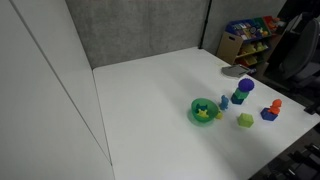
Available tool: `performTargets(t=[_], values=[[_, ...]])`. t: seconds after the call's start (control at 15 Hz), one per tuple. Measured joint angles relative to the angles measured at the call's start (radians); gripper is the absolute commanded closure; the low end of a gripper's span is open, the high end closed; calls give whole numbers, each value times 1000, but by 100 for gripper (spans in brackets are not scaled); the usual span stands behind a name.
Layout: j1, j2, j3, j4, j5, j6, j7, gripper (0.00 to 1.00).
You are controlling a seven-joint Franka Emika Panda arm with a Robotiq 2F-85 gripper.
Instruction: Pick up the yellow object from on top of the lime green block and put it in the green bowl
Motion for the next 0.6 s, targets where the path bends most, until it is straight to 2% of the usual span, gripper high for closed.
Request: performTargets(t=[0.6], values=[[0,-34,-2,-1,0,-9,-16,0]])
